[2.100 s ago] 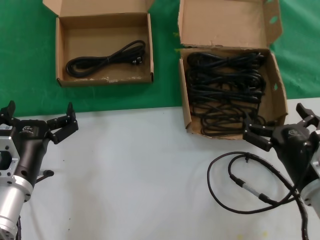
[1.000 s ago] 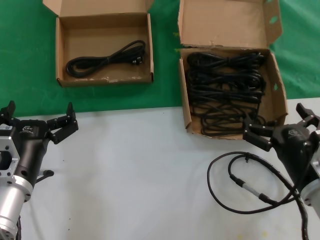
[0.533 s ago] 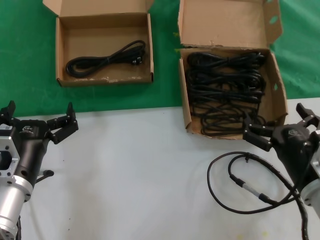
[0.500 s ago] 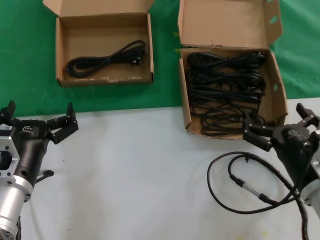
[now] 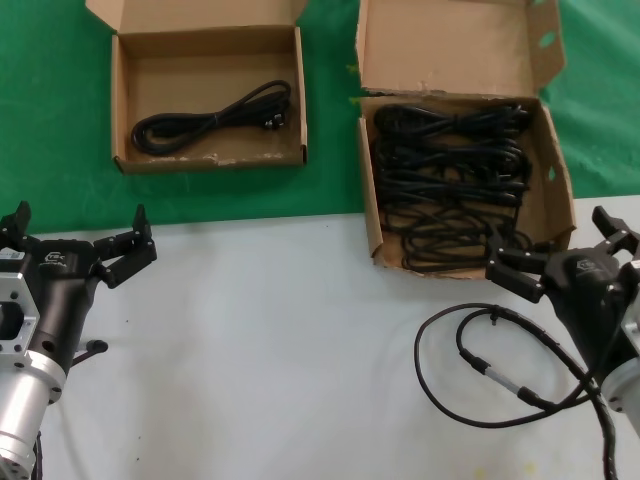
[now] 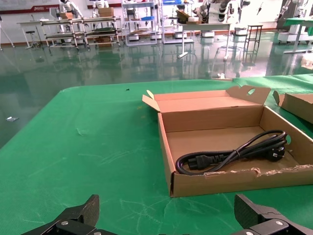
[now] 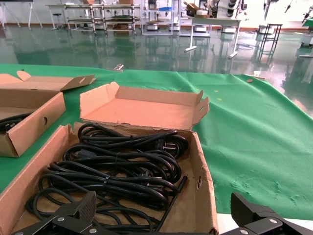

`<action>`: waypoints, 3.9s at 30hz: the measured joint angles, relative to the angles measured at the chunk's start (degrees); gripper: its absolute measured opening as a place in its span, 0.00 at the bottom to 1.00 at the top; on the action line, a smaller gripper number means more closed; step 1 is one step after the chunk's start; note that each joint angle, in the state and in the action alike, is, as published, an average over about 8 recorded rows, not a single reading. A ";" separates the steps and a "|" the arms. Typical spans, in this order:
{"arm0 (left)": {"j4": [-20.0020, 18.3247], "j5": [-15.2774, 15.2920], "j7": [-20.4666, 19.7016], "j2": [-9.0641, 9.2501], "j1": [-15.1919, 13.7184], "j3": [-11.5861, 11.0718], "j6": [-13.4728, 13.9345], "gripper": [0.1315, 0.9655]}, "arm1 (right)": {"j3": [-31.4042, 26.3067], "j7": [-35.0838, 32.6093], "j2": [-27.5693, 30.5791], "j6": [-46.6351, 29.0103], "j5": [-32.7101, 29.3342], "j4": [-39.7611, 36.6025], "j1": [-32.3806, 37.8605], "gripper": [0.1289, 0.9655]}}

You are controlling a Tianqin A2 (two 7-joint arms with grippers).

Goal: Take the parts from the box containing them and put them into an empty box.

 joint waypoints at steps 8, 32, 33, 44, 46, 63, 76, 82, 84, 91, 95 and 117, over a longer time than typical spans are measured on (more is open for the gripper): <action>0.00 0.00 0.00 0.00 0.00 0.00 0.00 1.00 | 0.00 0.00 0.00 0.00 0.00 0.00 0.00 1.00; 0.00 0.00 0.00 0.00 0.00 0.00 0.00 1.00 | 0.00 0.00 0.00 0.00 0.00 0.00 0.00 1.00; 0.00 0.00 0.00 0.00 0.00 0.00 0.00 1.00 | 0.00 0.00 0.00 0.00 0.00 0.00 0.00 1.00; 0.00 0.00 0.00 0.00 0.00 0.00 0.00 1.00 | 0.00 0.00 0.00 0.00 0.00 0.00 0.00 1.00; 0.00 0.00 0.00 0.00 0.00 0.00 0.00 1.00 | 0.00 0.00 0.00 0.00 0.00 0.00 0.00 1.00; 0.00 0.00 0.00 0.00 0.00 0.00 0.00 1.00 | 0.00 0.00 0.00 0.00 0.00 0.00 0.00 1.00; 0.00 0.00 0.00 0.00 0.00 0.00 0.00 1.00 | 0.00 0.00 0.00 0.00 0.00 0.00 0.00 1.00; 0.00 0.00 0.00 0.00 0.00 0.00 0.00 1.00 | 0.00 0.00 0.00 0.00 0.00 0.00 0.00 1.00; 0.00 0.00 0.00 0.00 0.00 0.00 0.00 1.00 | 0.00 0.00 0.00 0.00 0.00 0.00 0.00 1.00; 0.00 0.00 0.00 0.00 0.00 0.00 0.00 1.00 | 0.00 0.00 0.00 0.00 0.00 0.00 0.00 1.00; 0.00 0.00 0.00 0.00 0.00 0.00 0.00 1.00 | 0.00 0.00 0.00 0.00 0.00 0.00 0.00 1.00; 0.00 0.00 0.00 0.00 0.00 0.00 0.00 1.00 | 0.00 0.00 0.00 0.00 0.00 0.00 0.00 1.00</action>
